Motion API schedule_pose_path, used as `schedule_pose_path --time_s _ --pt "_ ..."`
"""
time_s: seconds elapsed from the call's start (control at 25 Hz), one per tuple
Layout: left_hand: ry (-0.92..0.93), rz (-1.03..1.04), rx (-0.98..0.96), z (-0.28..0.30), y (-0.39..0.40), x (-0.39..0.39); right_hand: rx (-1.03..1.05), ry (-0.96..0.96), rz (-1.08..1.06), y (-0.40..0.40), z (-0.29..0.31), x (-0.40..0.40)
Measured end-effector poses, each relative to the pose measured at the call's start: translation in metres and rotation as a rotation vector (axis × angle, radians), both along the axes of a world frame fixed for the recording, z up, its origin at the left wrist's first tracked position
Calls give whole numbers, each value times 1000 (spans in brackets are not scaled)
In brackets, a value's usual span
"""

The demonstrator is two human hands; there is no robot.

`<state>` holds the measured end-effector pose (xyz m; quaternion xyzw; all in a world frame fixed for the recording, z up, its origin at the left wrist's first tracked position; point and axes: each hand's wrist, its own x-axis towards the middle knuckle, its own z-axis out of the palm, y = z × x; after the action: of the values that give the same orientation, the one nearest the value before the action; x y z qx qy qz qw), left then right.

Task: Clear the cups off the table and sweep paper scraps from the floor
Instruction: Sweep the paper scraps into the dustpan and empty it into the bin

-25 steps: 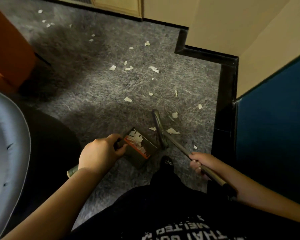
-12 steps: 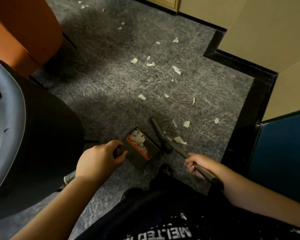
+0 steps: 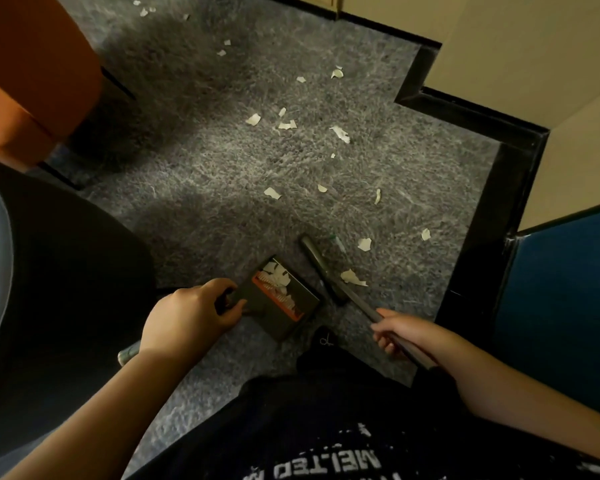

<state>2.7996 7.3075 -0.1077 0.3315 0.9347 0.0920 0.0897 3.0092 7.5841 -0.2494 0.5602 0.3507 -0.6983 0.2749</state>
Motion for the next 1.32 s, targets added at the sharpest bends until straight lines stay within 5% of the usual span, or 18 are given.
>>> schedule_pose_path --time_s 0.24,0.4,0.64,0.84,1.32 --pt "-23 -54 23 4 20 -3 -54 -61 -82 20 36 21" --pt "-40 -105 36 3 26 -1 23 -65 277 22 55 35" --pt "-19 -128 42 1 21 3 60 -33 443 24 82 55" --pt "-39 -142 61 2 15 6 195 -95 804 15 83 58" --pt "12 -131 53 23 -21 7 268 0 483 -27 82 62"
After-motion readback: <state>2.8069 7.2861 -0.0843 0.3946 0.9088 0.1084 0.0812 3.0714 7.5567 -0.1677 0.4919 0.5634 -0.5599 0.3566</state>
